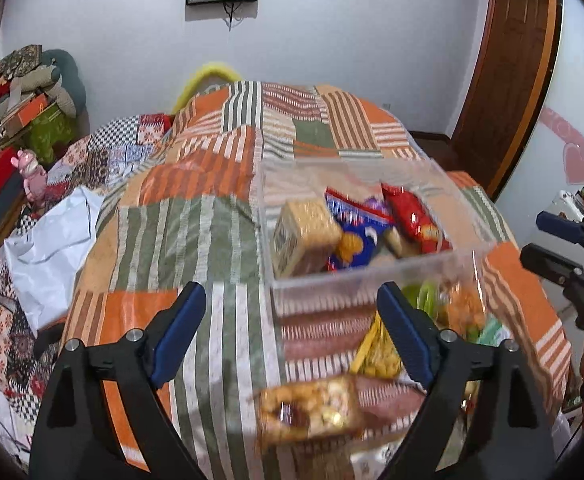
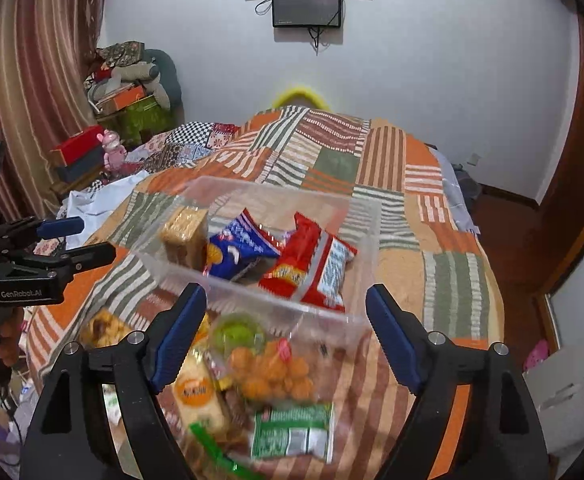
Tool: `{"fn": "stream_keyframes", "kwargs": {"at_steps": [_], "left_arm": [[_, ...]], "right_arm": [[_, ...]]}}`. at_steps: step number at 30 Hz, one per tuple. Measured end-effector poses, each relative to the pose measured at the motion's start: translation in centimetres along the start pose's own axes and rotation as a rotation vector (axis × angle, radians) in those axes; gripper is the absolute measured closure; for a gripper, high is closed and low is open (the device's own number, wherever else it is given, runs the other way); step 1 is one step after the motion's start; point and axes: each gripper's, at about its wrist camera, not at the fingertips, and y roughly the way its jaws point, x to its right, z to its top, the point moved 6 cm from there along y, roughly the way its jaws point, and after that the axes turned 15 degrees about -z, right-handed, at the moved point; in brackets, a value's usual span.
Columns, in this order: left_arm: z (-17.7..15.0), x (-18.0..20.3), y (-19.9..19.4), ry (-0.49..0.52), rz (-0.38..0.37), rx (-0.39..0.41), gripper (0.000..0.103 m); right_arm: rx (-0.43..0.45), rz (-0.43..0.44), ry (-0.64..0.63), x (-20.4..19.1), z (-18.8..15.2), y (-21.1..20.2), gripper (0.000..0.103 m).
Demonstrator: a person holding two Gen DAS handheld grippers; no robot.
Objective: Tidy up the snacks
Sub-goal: 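Grasp the nut cookie pack with left gripper while right grasps fried snack bag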
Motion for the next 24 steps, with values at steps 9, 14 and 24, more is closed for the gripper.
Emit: {"fn": "stream_keyframes", "kwargs": {"at_steps": [9,14,24], "left_arm": [[-5.2,0.4,1.3,-0.016,-0.015,-0.111,0.014],[-7.1,0.9,2.3,-0.003,-0.027,-0.159,0.014],[-9.0,-0.3,5.3,-0.062,-0.045,-0.245,0.014]], "right_arm": [[-0.097,0.006,0.020,0.7,-4.5,0.7,0.023],[-0.153,0.017,0.031,0.9,-6.4,1.5,0.023],[-0.215,0.066,0.055,-0.3,-6.7,4.1,0.017]]}}
